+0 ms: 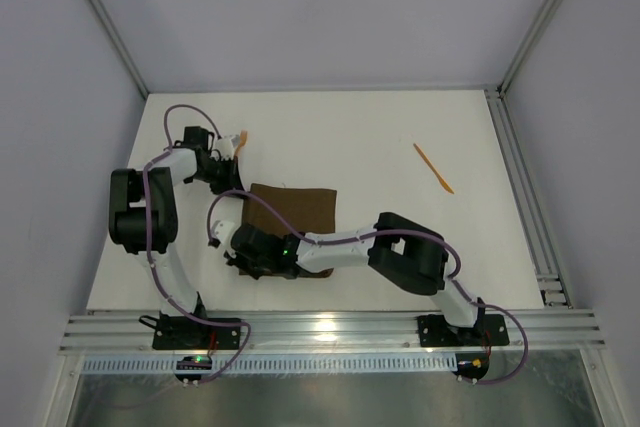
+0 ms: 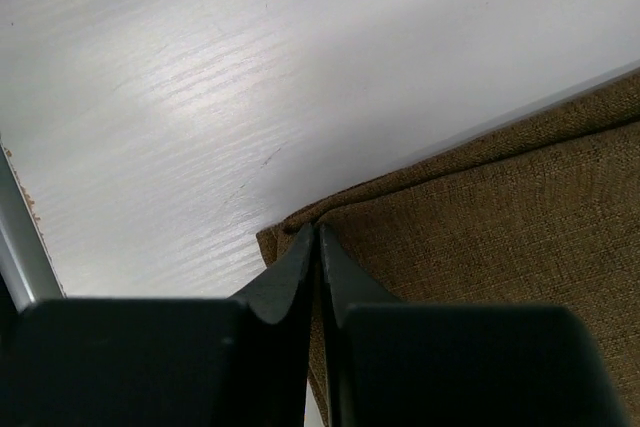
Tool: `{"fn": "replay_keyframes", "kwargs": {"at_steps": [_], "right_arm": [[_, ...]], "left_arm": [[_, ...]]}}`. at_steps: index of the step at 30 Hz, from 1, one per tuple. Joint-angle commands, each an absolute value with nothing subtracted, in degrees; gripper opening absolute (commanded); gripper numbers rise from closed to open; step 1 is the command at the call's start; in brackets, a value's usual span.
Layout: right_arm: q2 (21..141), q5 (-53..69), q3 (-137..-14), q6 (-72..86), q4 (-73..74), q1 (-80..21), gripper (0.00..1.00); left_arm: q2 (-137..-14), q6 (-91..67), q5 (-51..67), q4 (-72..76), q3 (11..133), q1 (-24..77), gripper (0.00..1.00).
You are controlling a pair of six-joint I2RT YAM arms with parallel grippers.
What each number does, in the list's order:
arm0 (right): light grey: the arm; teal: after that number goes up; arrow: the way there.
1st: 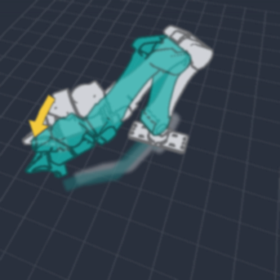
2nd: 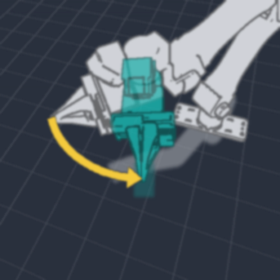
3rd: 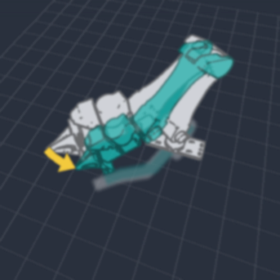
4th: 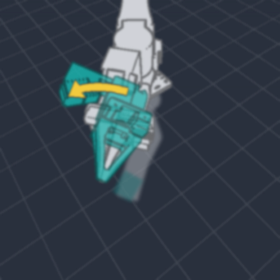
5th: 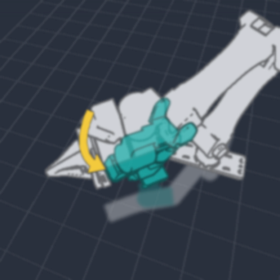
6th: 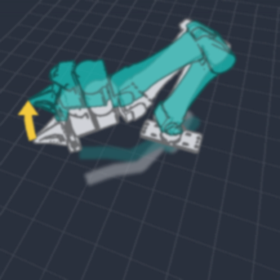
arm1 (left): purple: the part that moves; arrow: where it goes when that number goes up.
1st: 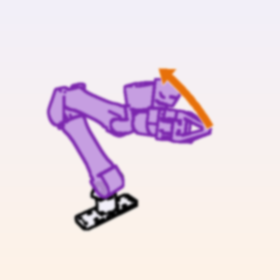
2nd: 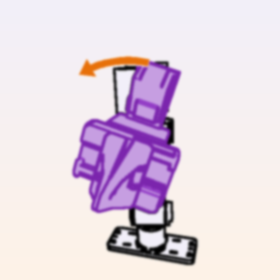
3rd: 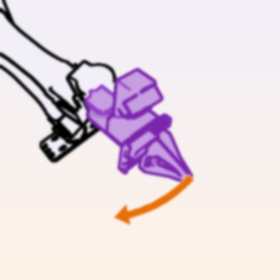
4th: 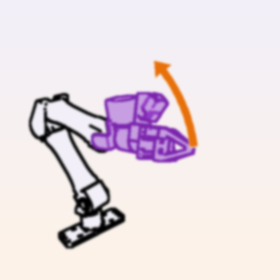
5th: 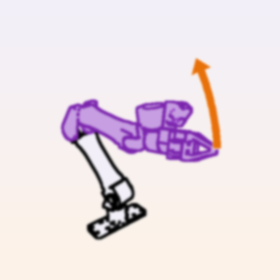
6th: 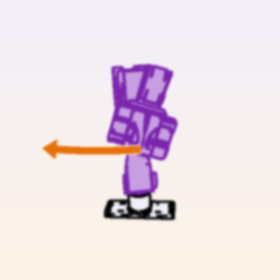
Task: Fold the napkin into a case and place the utensils inside
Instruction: Smooth out the lower triangle-folded napkin at the center of the board.
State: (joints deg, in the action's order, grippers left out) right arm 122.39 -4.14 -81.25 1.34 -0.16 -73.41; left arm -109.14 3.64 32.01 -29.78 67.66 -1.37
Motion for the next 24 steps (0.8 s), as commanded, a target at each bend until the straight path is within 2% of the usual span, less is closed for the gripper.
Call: {"fn": "replay_keyframes", "kwargs": {"at_steps": [1, 10, 21, 23, 24], "right_arm": [[122.7, -0.89, -82.71, 1.05, 2.11, -73.74, 0.05], [119.1, 7.02, -79.46, 0.35, 0.79, -73.91, 0.03], [116.63, 9.05, -77.43, -0.97, 0.44, -74.0, 0.03], [115.84, 8.7, -77.52, -0.7, 0.44, -74.0, 0.14], [115.23, 8.44, -77.78, -0.44, 0.35, -73.92, 0.19]], "left_arm": [[-107.23, 4.66, 30.94, -27.16, 67.24, -1.14, 0.0], [-107.23, 4.92, 30.15, -27.16, 67.24, -1.14, 0.0], [-106.7, 6.06, 29.45, -27.95, 67.32, -1.14, 0.01], [-106.26, 6.59, 28.92, -28.47, 67.32, -1.14, 0.07], [-105.91, 6.77, 28.13, -28.56, 67.41, -1.14, 0.15]]}}
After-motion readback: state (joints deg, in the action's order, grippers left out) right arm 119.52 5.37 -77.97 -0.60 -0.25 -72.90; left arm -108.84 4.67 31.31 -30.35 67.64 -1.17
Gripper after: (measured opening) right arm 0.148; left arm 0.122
